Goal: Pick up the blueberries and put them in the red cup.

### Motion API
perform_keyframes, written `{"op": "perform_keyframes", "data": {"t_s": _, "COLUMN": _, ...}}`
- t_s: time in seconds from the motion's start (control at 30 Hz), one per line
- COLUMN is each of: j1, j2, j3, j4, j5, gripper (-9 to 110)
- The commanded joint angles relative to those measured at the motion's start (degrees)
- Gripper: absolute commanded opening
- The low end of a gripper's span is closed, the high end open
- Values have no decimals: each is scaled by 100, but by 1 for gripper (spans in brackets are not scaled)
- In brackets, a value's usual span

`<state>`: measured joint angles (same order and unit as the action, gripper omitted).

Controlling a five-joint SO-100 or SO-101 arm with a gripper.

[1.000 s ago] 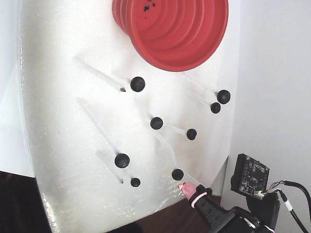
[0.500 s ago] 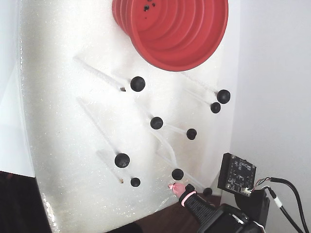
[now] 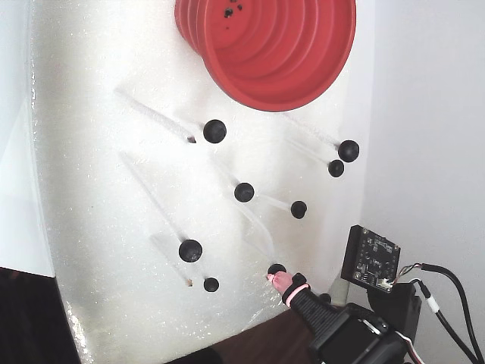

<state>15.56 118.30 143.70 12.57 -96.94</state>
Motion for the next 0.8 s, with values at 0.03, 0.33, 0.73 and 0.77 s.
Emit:
{"op": "perform_keyframes", "data": {"t_s": 0.03, "j1": 53, "j2": 0, "j3": -316, "j4": -97, "j5": 62, "gripper": 18}}
{"op": "perform_keyframes", "data": {"t_s": 0.33, "j1": -9, "j2": -299, "j3": -369, "j4": -299, "j5": 79, "gripper": 18}}
{"op": "perform_keyframes", "data": {"t_s": 0.73, "j1": -53, "j2": -686, "j3": -475, "j4": -598, "j5": 132, "gripper": 18}}
{"op": "perform_keyframes", "data": {"t_s": 0.77, "j1": -53, "j2": -721, "j3": -492, "j4": -615, "j5": 132, "gripper": 18}}
